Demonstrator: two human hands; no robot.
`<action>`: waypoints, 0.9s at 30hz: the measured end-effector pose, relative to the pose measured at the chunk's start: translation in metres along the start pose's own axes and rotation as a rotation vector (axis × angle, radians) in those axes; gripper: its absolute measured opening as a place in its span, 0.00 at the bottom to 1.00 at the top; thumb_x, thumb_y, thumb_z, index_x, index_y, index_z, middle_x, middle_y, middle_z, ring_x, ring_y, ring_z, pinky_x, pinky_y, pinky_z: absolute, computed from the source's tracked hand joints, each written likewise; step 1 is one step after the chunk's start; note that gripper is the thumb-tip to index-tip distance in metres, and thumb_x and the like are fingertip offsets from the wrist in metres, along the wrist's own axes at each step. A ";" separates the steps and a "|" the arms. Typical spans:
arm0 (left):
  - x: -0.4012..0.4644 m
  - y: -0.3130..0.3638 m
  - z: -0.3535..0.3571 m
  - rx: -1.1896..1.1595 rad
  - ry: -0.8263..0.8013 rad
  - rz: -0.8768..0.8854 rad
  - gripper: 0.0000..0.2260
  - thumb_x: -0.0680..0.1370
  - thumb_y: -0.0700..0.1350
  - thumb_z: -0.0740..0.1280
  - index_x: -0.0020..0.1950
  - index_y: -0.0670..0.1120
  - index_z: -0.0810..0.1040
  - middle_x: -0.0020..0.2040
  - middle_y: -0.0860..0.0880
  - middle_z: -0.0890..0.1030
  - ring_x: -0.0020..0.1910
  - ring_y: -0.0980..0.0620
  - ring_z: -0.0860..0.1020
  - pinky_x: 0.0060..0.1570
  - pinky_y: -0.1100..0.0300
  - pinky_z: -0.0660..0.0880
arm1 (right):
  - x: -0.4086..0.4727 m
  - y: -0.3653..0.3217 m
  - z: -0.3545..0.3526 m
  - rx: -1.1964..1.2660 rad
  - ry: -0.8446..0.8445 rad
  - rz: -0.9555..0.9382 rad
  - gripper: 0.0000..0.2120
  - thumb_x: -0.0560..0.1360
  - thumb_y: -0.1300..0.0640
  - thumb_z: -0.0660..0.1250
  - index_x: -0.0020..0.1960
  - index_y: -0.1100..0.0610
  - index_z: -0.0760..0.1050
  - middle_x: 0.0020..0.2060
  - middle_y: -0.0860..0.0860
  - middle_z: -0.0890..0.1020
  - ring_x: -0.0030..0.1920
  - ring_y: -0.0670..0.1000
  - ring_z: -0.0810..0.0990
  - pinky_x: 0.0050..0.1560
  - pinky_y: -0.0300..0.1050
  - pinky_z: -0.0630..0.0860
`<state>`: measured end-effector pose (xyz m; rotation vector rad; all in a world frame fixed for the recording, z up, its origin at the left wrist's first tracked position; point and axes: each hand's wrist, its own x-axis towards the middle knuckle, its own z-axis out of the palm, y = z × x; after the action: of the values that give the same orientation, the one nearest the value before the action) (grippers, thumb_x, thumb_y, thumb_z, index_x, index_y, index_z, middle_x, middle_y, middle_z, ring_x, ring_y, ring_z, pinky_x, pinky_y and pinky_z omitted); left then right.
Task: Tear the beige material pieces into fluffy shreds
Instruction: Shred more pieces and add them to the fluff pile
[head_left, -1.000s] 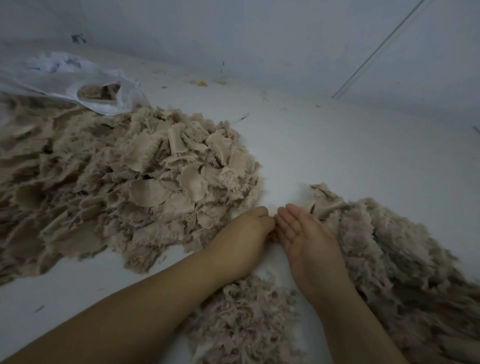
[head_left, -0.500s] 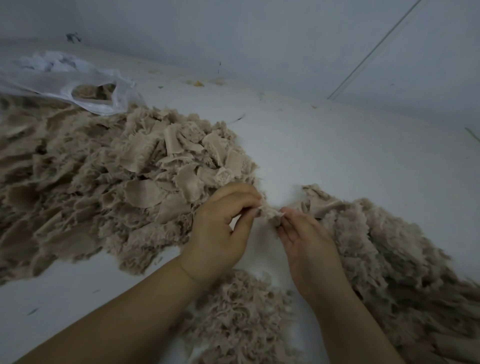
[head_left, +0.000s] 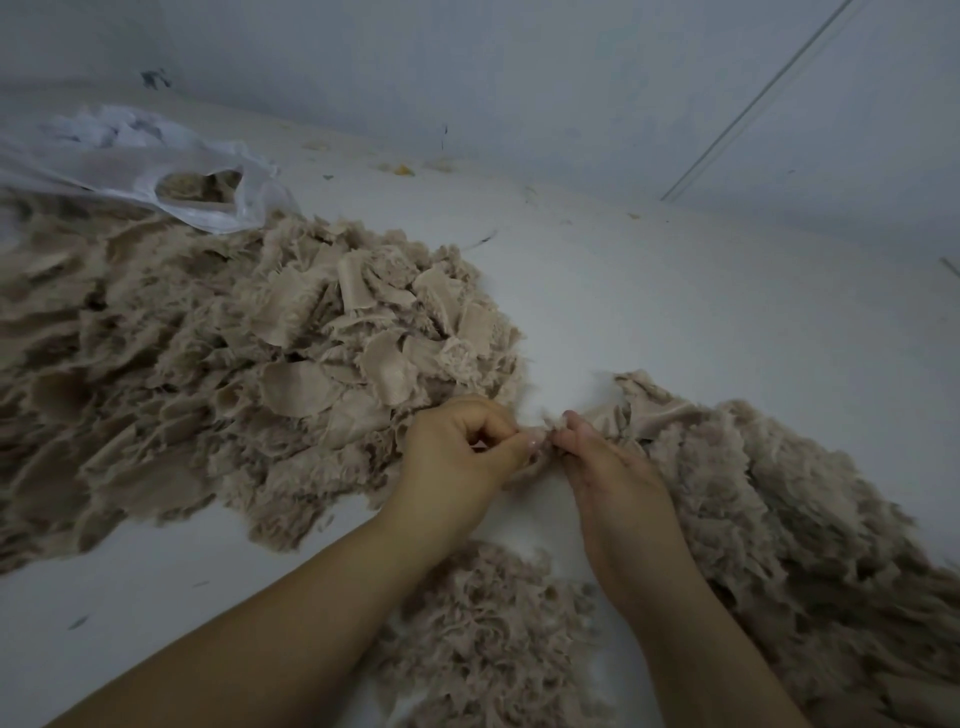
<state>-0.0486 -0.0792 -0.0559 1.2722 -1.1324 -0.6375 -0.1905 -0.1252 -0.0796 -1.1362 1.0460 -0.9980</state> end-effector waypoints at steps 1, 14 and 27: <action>0.001 -0.001 -0.001 -0.041 0.010 -0.086 0.07 0.72 0.36 0.75 0.38 0.40 0.79 0.33 0.47 0.79 0.31 0.53 0.77 0.30 0.60 0.75 | 0.000 0.000 0.000 0.023 0.006 0.009 0.12 0.81 0.50 0.65 0.64 0.48 0.79 0.65 0.44 0.80 0.66 0.43 0.76 0.71 0.48 0.70; 0.013 -0.007 0.003 0.386 -0.254 -0.220 0.11 0.74 0.39 0.72 0.55 0.44 0.79 0.36 0.54 0.77 0.29 0.65 0.74 0.32 0.70 0.73 | -0.003 -0.008 0.002 0.259 0.083 -0.024 0.09 0.83 0.57 0.63 0.52 0.51 0.82 0.57 0.48 0.85 0.59 0.44 0.82 0.62 0.40 0.76; 0.016 0.000 0.000 -0.078 -0.276 -0.362 0.11 0.73 0.27 0.69 0.47 0.42 0.78 0.33 0.50 0.77 0.28 0.56 0.75 0.24 0.62 0.73 | -0.002 -0.015 0.007 0.383 -0.038 0.119 0.19 0.84 0.51 0.55 0.67 0.63 0.73 0.62 0.54 0.80 0.60 0.48 0.79 0.66 0.43 0.71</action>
<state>-0.0429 -0.0931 -0.0516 1.3623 -1.0935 -1.1451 -0.1852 -0.1242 -0.0642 -0.7678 0.8366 -1.0245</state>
